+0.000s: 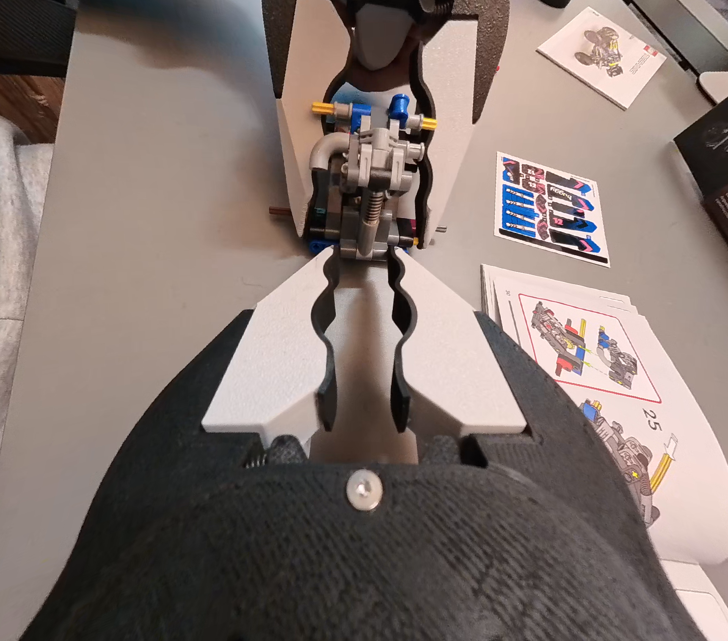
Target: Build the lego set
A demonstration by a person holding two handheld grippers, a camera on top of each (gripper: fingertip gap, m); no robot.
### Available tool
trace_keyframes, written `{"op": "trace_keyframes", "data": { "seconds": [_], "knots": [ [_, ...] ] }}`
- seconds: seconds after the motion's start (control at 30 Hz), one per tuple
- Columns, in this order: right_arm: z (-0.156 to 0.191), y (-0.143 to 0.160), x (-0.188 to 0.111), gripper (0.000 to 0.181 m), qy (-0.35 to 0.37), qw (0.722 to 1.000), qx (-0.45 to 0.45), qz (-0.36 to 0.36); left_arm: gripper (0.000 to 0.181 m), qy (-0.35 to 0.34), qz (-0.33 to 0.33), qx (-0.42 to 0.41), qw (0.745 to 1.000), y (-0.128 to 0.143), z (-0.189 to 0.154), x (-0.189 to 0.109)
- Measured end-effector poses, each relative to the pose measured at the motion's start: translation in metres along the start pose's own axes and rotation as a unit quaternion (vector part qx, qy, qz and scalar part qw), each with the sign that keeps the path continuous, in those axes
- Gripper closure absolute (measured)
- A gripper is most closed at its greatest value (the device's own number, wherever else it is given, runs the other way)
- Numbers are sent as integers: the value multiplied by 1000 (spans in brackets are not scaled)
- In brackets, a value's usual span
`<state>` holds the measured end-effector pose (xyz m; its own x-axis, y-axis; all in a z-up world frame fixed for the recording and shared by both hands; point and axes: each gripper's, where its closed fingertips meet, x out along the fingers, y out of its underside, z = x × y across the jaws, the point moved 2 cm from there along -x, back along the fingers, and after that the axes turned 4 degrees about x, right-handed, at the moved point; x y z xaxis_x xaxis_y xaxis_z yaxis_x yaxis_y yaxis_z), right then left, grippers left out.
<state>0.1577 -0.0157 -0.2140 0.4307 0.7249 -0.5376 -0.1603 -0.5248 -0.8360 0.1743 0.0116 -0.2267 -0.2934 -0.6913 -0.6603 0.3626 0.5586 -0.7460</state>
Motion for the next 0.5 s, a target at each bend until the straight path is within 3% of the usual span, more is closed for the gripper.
{"op": "trace_keyframes", "data": {
  "seconds": [0.37, 0.5],
  "knots": [
    [0, -2, 0, 158, 4, 1000, 3, -5, 122, -12, -32, 2, 999, 1, 0, -2],
    [-12, -7, -1, 99, 33, 997, 69, -21, 122, -14, -33, 6, 999, 1, -1, -2]
  ]
}}
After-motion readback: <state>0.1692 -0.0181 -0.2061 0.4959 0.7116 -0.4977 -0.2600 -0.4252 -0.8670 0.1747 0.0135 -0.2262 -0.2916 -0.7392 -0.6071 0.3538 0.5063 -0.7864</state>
